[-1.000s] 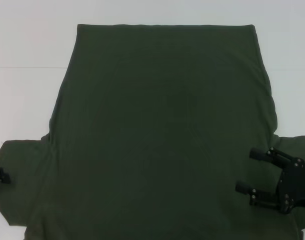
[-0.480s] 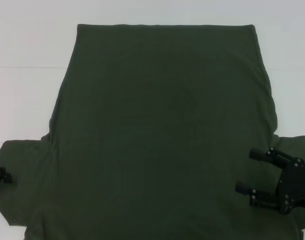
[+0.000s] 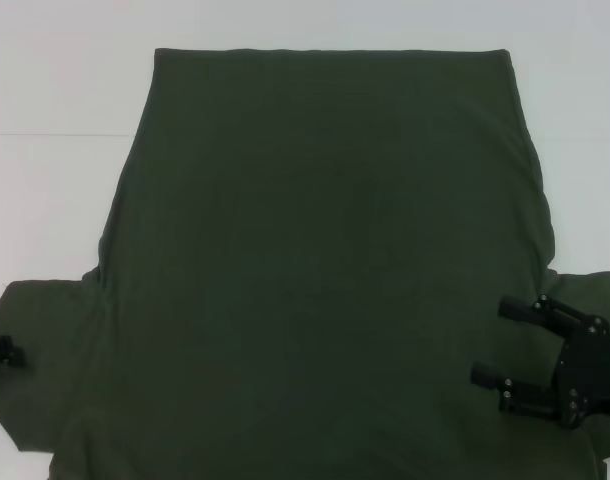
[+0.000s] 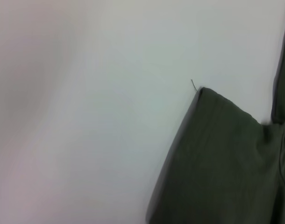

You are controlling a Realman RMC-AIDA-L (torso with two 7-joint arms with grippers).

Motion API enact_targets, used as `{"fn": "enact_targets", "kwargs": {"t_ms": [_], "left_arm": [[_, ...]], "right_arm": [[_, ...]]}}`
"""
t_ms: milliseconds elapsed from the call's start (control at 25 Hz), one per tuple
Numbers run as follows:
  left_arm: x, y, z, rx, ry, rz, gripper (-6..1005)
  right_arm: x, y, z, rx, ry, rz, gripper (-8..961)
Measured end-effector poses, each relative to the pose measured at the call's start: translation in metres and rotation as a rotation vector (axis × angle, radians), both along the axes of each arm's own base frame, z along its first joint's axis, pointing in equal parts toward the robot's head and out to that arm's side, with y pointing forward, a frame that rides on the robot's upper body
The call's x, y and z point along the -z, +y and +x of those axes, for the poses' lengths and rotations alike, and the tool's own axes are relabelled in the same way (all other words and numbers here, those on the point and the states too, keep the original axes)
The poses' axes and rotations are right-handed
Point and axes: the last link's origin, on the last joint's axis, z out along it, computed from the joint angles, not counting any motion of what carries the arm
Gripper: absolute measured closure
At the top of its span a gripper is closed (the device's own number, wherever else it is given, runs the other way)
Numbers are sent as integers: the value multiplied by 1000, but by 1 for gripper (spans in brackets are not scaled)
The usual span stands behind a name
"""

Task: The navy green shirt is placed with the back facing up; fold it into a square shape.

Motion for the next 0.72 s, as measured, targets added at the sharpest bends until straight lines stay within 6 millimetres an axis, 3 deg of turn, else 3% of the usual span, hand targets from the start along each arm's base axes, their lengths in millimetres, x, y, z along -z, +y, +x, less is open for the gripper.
{"fn": "enact_targets", "kwargs": {"t_ms": [720], "left_arm": [[15,14,13,42,-61,-32,140]], "right_arm": [[-1,-1,-1,-3,9,3,40]]}}
